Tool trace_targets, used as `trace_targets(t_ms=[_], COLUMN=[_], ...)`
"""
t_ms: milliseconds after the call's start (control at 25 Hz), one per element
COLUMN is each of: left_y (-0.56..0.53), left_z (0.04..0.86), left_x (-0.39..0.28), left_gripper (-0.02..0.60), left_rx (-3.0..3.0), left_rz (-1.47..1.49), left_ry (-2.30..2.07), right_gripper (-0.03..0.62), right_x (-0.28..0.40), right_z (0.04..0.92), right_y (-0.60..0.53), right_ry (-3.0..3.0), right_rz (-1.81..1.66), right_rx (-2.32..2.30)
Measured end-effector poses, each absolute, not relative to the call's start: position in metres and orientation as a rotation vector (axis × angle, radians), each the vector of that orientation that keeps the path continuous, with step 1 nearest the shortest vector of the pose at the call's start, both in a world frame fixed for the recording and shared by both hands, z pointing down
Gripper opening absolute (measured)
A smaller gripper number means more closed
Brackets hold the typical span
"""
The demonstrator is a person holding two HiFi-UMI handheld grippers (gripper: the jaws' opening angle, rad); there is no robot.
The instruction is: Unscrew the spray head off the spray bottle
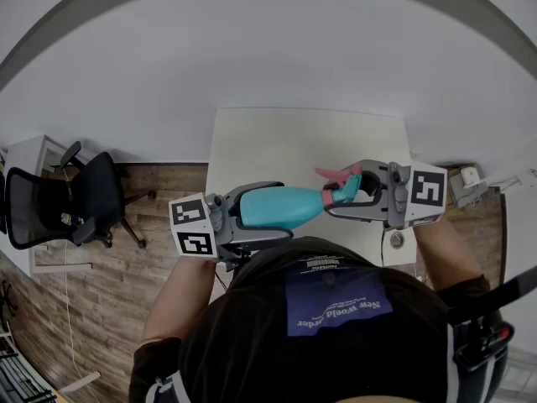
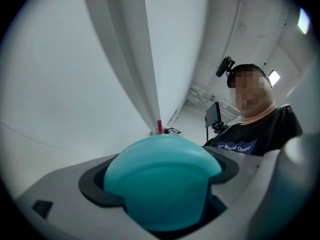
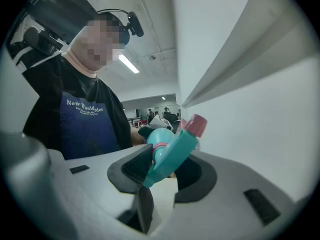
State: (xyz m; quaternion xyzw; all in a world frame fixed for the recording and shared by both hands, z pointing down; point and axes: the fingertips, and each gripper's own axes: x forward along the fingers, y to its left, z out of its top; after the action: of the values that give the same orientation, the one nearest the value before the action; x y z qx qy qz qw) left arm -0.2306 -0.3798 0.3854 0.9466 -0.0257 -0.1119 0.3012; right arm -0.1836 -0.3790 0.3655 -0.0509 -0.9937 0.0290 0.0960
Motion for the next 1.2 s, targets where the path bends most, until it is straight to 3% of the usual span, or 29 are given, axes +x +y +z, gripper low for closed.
trace_targets(t_ms=[280, 440, 520, 880, 1200], left_y=[-0.384, -0.388, -0.388, -0.387, -0.381], left_z=[0.403, 0.395, 0.388, 0.382, 0.375], left_x=[-0.23, -0.234, -0.237, -0.25, -0.248], left_gripper=[0.488, 0.488, 0.488, 0.488, 0.489], left_rx=[2.153, 2.204, 2.282, 2.664, 3.027], left_rz=[-0.398, -0.444, -0.46, -0.382, -0.206], left_ry=[0.022, -0.002, -0.019, -0.171, -0.294], right_gripper=[0.123, 0.124, 0.126, 0.263, 0.29], right_x=[-0.181, -0.183, -0.181, -0.167, -0.132], right_z=[0.387, 0.379, 0.375, 0.365, 0.368], right_y=[-0.368, -0.373, -0.379, -0.384, -0.409], right_ry=[-2.635, -2.673, -2.714, -2.913, -3.096], right_rz=[-0.543, -0.586, -0.509, 0.001, 0.689], right_rx=[-0.161, -0.094, -0.053, -0.13, -0.192])
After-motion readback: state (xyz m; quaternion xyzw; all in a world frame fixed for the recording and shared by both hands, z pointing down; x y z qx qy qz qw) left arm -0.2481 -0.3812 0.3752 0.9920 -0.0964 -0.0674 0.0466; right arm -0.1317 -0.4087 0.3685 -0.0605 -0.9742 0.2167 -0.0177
